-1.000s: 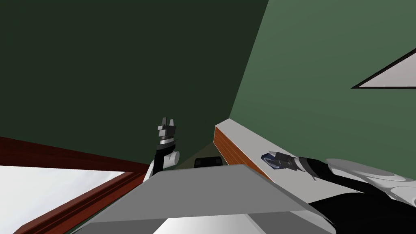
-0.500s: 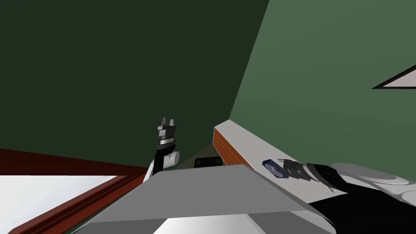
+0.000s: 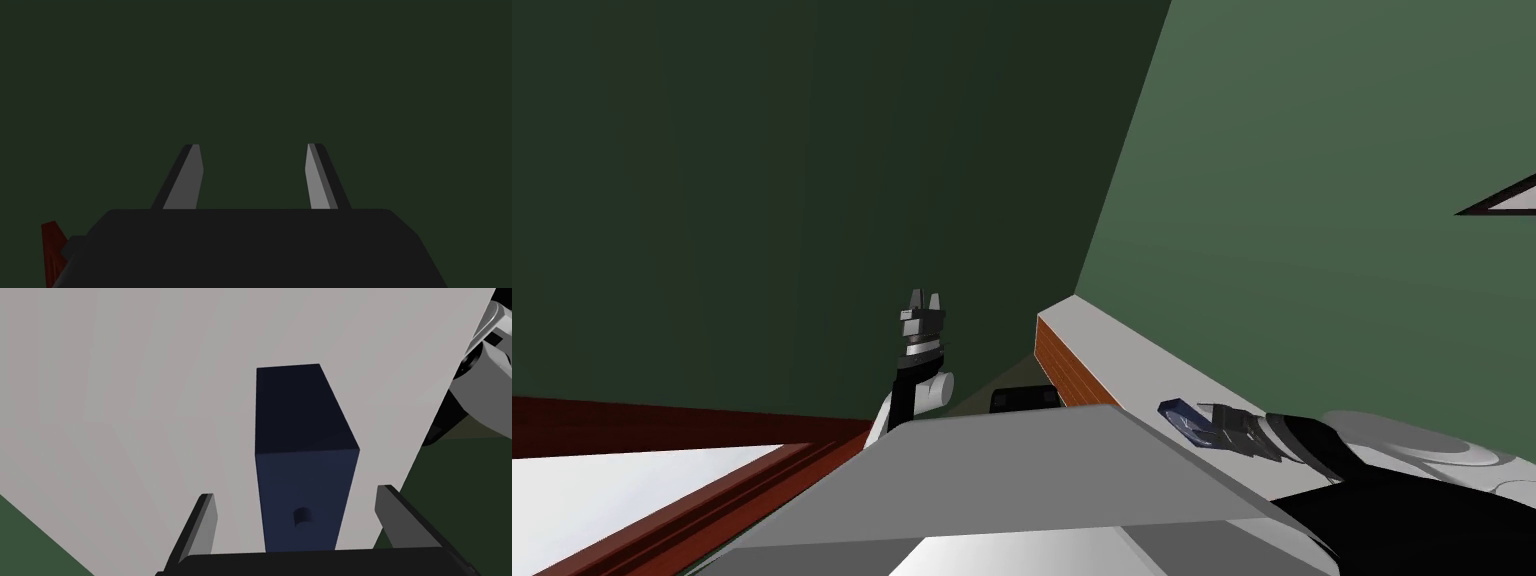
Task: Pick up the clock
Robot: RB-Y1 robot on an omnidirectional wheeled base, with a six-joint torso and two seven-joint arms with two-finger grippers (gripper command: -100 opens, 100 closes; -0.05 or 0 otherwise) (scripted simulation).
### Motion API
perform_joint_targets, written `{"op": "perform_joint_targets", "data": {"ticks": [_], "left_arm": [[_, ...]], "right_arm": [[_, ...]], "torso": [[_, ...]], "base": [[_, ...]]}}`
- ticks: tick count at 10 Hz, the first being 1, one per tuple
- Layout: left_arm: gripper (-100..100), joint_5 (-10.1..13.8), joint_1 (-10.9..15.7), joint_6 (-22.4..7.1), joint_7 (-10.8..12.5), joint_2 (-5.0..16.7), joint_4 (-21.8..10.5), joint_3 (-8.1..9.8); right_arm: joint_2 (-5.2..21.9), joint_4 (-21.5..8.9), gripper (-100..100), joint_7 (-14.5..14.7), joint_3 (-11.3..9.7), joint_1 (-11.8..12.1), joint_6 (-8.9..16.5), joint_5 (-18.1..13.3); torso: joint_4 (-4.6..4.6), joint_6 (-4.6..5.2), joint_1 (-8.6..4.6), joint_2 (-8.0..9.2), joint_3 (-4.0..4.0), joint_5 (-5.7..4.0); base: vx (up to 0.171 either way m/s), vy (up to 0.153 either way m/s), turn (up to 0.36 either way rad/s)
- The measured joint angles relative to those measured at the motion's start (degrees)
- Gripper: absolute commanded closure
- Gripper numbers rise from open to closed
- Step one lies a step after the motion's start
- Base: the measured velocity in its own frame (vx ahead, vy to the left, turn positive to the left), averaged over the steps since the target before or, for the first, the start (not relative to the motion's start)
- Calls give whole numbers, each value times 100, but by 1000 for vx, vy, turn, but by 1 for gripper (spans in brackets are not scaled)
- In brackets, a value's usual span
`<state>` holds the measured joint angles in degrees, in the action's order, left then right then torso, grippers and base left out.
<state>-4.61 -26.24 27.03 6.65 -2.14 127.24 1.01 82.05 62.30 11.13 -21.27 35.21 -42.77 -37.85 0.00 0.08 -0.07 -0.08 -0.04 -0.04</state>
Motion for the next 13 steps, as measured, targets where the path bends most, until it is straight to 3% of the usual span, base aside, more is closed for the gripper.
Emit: {"op": "perform_joint_targets", "data": {"ticks": [6, 7, 11, 12, 13], "left_arm": [[0, 0, 0, 0, 0, 0, 0, 0], [0, 0, 0, 0, 0, 0, 0, 0], [0, 0, 0, 0, 0, 0, 0, 0], [0, 0, 0, 0, 0, 0, 0, 0], [0, 0, 0, 0, 0, 0, 0, 0]], "right_arm": [[-690, -403, -100, 333, 545, 431, -82, -238], [-699, -412, 100, 341, 552, 433, -88, -243], [-699, -409, 100, 339, 549, 435, -93, -242], [-699, -409, 0, 339, 549, 434, -93, -242], [-699, -409, 100, 339, 549, 434, -92, -242]], "torso": [[-1, -1, 5, -5, -3, 1], [0, 0, 5, -1, -1, 2], [2, -1, -6, 3, 2, -3], [2, -1, -6, 3, 2, -2], [2, -1, -6, 3, 2, -2]], "base": [[26, 4, 80], [0, 0, 0], [0, 0, 0], [0, 0, 0], [-19, -6, -118]]}}
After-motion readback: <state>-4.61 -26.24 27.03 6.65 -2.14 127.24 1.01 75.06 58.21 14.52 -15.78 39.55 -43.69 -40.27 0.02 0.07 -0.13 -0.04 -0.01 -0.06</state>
